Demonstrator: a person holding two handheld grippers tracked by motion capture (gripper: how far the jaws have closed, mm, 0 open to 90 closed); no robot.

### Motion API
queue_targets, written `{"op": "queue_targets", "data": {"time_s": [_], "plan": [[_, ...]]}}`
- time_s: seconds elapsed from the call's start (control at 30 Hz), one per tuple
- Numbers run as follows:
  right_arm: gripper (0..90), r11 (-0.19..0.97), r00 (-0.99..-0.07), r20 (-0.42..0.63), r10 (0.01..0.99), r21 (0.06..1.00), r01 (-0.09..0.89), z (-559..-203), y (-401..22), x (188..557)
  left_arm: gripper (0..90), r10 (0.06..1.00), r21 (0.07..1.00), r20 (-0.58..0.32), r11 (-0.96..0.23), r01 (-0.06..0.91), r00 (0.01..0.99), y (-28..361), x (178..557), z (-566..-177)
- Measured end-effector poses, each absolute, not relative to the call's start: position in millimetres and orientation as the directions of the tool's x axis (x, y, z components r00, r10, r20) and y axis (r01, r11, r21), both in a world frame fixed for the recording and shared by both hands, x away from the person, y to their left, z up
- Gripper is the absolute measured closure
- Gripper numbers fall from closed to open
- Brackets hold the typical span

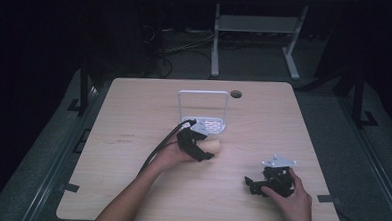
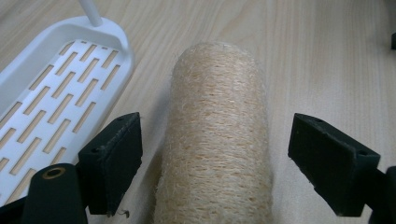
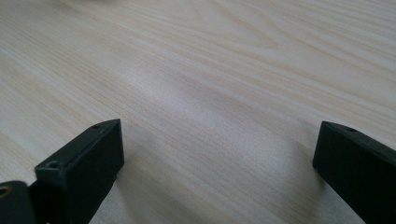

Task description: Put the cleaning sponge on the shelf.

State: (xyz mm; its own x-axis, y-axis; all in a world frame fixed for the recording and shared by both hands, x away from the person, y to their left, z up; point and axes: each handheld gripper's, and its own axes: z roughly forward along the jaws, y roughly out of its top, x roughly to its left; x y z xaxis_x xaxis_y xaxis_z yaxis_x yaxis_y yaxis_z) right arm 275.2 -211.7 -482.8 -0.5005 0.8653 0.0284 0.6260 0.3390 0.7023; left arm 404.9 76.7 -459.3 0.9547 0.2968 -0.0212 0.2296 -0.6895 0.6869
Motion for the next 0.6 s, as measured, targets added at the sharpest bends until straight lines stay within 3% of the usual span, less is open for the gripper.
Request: {"op": "queue_targets", "data": {"time_s": [0.6], "plan": [[1.6,0.339,-0.500,0.029,0.865,0.702,0.626,-482.8,-211.7,275.2,36.1,0.280,0.688,-0.018,-0.693,0.215,0.960,76.5,405.1,-460.7]]}}
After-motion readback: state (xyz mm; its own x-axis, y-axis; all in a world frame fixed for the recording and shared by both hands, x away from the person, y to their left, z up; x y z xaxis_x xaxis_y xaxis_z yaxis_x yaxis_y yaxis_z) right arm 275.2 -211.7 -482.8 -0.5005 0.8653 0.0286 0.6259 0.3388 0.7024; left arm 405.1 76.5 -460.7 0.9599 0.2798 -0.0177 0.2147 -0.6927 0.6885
